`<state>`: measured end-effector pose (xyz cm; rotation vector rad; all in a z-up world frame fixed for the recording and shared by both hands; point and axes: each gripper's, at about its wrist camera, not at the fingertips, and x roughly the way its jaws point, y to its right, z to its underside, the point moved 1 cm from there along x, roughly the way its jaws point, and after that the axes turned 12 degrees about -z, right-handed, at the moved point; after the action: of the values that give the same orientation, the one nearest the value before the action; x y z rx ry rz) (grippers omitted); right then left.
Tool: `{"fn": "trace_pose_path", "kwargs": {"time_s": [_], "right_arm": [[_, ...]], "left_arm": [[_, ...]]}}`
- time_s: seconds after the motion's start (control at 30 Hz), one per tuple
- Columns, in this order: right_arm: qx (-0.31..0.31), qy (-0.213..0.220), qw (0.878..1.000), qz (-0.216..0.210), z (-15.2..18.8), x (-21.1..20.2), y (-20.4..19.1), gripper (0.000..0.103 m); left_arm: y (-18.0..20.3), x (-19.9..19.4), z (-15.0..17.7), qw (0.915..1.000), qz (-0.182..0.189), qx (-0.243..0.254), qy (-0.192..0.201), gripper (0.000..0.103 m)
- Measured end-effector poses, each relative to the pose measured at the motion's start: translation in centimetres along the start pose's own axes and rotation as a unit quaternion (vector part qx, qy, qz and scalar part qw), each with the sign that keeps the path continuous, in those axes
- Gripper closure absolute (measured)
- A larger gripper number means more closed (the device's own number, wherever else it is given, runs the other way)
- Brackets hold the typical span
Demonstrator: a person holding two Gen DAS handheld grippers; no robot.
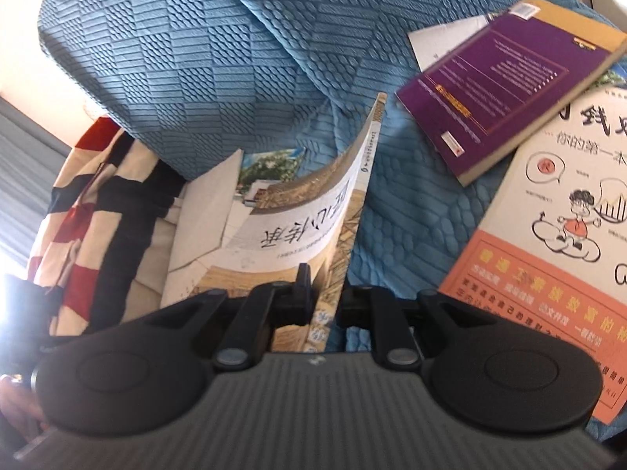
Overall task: Organize objects
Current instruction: 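Lower the beige book onto the seat beside the postcards and open both grippers, then withdraw both tools up and back from the placed book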
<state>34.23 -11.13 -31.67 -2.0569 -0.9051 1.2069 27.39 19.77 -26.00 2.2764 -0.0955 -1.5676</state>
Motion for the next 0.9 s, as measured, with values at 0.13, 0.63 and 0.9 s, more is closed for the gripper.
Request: {"fn": "trace_pose_path", "kwargs": {"time_s": [0.13, 0.63, 0.9], "right_arm": [[0.023, -0.016, 0.999, 0.018, 0.1, 0.3, 0.7, 0.081], [-0.024, 0.008, 0.996, 0.083, -1.1, -5.0, -2.0, 0.048], [-0.103, 0.035, 0.991, 0.078, -2.1, -9.0, -8.0, 0.048]], "left_arm": [[0.1, 0.6, 0.5, 0.9998, -0.014, -0.004, -0.014, 0.087], [3.0, -3.7, 0.4, 0.9984, -0.044, -0.001, 0.036, 0.07], [7.2, -8.8, 0.3, 0.9936, -0.049, 0.02, 0.1, 0.071]]}}
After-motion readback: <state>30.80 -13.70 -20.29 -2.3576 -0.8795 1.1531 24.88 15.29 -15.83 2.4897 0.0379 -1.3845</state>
